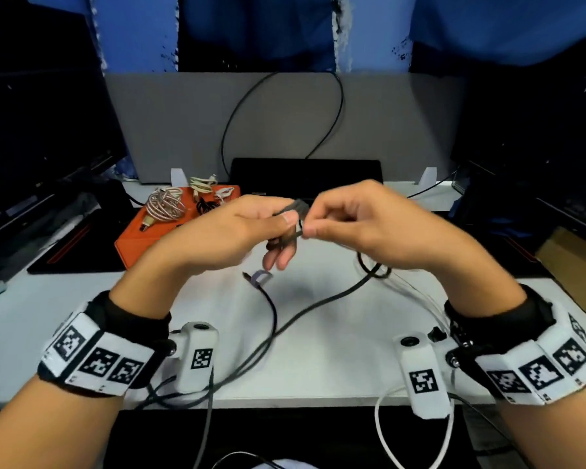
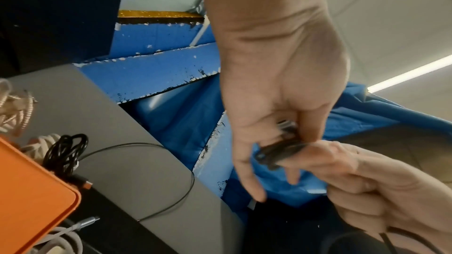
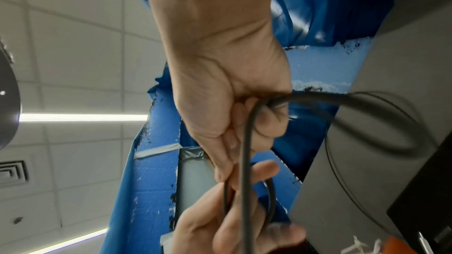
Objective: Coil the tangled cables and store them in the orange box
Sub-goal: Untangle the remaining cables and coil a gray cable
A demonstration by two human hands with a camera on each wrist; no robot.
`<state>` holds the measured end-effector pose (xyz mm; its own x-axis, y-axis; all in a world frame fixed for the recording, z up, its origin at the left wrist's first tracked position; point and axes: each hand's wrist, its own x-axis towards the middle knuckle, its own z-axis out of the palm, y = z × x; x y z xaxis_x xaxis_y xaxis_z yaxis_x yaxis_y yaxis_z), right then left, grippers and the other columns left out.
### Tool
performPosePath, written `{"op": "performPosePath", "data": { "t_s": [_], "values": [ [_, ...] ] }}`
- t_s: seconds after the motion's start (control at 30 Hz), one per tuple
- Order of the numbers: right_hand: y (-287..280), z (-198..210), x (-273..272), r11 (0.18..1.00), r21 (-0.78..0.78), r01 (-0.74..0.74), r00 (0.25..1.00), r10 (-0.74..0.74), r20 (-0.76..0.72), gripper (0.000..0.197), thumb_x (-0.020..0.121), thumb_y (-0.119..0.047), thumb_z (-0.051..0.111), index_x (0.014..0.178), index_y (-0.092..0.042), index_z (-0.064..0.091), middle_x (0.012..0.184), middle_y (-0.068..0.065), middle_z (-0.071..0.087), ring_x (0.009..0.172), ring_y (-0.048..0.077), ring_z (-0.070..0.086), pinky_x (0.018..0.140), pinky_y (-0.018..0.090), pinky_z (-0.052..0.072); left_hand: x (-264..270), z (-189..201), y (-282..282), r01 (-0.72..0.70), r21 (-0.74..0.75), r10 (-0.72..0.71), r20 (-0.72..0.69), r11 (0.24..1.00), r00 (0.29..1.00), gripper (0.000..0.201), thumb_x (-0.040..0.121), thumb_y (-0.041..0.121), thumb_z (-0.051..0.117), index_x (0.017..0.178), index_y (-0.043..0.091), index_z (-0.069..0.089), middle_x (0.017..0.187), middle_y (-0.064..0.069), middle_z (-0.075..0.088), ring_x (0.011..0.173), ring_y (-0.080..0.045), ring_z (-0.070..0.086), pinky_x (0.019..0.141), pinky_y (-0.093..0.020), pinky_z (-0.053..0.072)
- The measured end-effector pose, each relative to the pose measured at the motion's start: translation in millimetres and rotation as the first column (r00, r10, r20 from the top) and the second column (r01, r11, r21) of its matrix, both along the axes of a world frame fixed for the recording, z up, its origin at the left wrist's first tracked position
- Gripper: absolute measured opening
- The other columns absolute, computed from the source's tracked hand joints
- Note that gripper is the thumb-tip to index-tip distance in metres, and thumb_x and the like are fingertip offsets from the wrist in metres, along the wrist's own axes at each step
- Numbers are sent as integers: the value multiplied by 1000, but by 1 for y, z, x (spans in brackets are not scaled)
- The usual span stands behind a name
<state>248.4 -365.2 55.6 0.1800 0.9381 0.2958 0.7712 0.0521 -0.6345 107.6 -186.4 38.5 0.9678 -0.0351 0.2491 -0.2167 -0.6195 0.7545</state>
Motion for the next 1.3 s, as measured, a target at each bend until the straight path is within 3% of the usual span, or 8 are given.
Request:
{"op": "performPosePath", "data": {
  "t_s": [0.07, 0.23, 0.47, 0.67, 0.8, 0.87, 1.03, 1.3],
  "values": [
    [-4, 6, 6, 992, 111, 62, 996, -55, -63, 20, 94, -30, 74, 82, -14, 74, 55, -10, 45, 53, 9, 36, 53, 24, 31, -7, 3, 0, 82, -85, -87, -53, 993, 995, 40, 108, 33, 41, 100, 0, 63, 58, -3, 49, 56, -31, 41, 87, -63, 50],
    [-12, 15, 26, 945, 265, 192, 980, -171, -102, 44, 78, -54, 77, 75, -12, 68, 57, 3, 37, 53, 13, 29, 49, 22, 25, -16, 12, 7, 188, -399, -157, 110, 898, 982, 30, 101, 40, 57, 98, 11, 65, 53, 9, 35, 49, -26, 26, 80, -30, 48],
    [-15, 12, 55, 961, 11, 276, 959, -276, 66, 28, 94, -39, 72, 83, -14, 67, 59, 4, 49, 50, 9, 46, 48, 19, 40, -4, 15, 7, 292, -814, -79, 293, 502, 953, 36, 111, 24, 26, 94, 18, 57, 56, 10, 53, 53, -5, 53, 108, -38, 42],
    [-10, -10, 88, 889, -226, 398, 896, -325, 302, 15, 102, -22, 62, 95, -31, 72, 79, -9, 71, 75, 12, 66, 65, 26, 48, -14, 29, 24, 267, -884, 290, 390, 384, 874, 20, 102, 6, 37, 98, 13, 56, 65, 3, 57, 62, -12, 59, 111, -45, 32],
    [-17, -12, 110, 846, -192, 497, 862, -455, 223, 19, 105, -23, 56, 96, -26, 73, 69, -2, 70, 62, 19, 69, 70, 37, 56, -45, 36, 75, 88, -986, 590, 154, 139, 793, 33, 103, 5, 46, 135, 11, 48, 105, -5, 54, 101, -21, 49, 107, -61, 38],
    [-20, -9, 110, 819, -221, 530, 838, -465, 287, 22, 97, -37, 69, 116, -28, 71, 76, -7, 70, 70, 13, 67, 77, 39, 56, -39, 32, 66, 17, -944, 563, 211, 329, 799, 22, 102, 4, 49, 119, 12, 59, 92, 2, 57, 86, -13, 55, 106, -50, 44],
    [-12, 3, 50, 940, -163, 300, 935, -257, 243, 120, 70, -75, 73, 162, -47, 1, 158, -8, 40, 145, 8, 39, 117, 29, 33, 1, 20, 1, -231, -770, 379, 15, 594, 925, 25, 109, 24, 38, 89, 22, 53, 63, 10, 54, 64, -11, 62, 90, -38, 49],
    [11, -1, -3, 857, 391, 337, 941, -296, -163, 72, 102, -32, 52, 165, -24, 19, 156, -6, 46, 137, 5, 50, 118, 37, 40, 15, 2, -17, -262, -655, 347, 0, 709, 938, 25, 109, 20, 44, 90, 9, 57, 62, -4, 51, 55, -23, 51, 70, -37, 36]
  ]
}}
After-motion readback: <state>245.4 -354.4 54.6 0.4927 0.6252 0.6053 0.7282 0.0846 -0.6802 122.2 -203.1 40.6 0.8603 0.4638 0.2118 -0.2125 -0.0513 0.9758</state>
